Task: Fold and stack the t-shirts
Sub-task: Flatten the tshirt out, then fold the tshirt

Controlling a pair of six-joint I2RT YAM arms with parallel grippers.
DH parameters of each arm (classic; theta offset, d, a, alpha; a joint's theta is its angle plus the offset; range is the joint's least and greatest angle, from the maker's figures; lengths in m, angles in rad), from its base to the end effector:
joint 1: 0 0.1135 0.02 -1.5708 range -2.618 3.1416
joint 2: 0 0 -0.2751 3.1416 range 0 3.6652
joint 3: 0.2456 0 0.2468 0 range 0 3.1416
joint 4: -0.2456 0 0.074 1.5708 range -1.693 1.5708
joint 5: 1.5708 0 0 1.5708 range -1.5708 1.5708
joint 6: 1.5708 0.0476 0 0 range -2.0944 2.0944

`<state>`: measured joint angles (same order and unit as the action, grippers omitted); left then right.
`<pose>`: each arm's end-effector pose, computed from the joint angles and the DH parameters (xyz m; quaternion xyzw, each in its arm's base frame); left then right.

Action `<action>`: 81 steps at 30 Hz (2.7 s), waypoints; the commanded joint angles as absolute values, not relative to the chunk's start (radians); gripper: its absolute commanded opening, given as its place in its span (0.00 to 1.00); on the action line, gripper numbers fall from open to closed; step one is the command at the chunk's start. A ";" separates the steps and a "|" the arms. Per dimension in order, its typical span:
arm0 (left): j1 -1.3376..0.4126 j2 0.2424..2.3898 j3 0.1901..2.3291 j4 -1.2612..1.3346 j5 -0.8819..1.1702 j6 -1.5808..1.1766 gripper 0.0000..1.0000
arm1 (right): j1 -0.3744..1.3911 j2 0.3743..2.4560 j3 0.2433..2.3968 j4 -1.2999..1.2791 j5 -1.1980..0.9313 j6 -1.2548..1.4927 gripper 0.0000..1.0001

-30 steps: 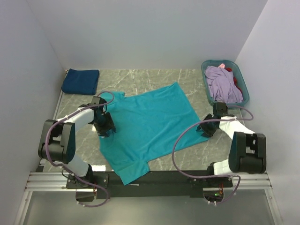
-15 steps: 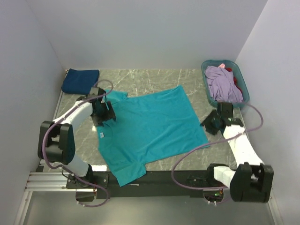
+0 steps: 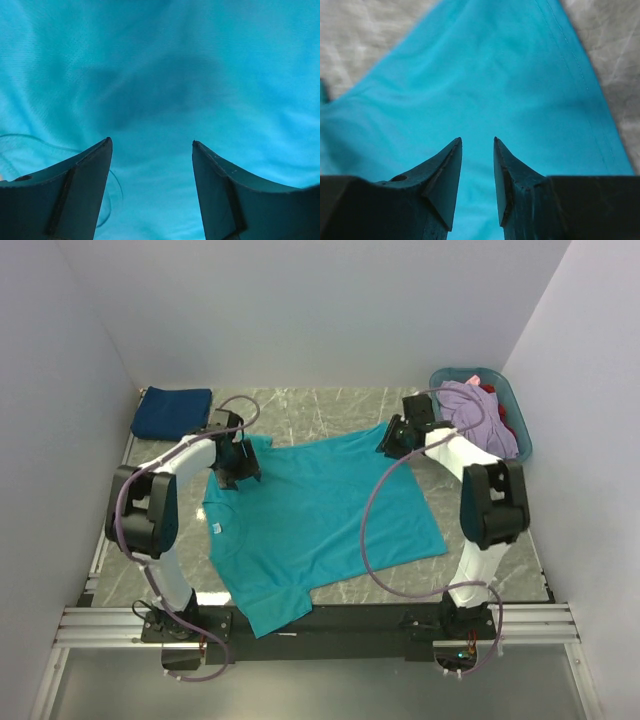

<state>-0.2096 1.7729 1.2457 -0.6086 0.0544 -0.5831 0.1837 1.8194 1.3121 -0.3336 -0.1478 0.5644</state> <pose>0.3550 -0.0782 0.2042 -0.1755 0.9602 -0.1078 0.1887 0.3987 0.0812 0.2261 0.1504 0.9198 0.1942 0.3061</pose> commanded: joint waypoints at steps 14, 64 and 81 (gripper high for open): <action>-0.196 1.943 1.263 -0.610 0.003 -0.569 0.70 | 0.114 1.957 1.295 -0.363 -0.089 0.586 0.39; -0.015 1.905 1.307 -0.583 -0.055 -0.453 0.64 | 0.110 1.807 1.287 -0.316 -0.150 0.453 0.41; -0.009 1.993 1.356 -0.568 -0.032 -0.428 0.58 | 0.110 1.957 1.381 -0.308 -0.110 0.456 0.41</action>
<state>-0.0154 1.9484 1.3434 -0.5877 -0.0441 -0.4465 0.1150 1.9446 1.3361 -0.3283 -0.1429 0.4690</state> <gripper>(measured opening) 0.599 0.408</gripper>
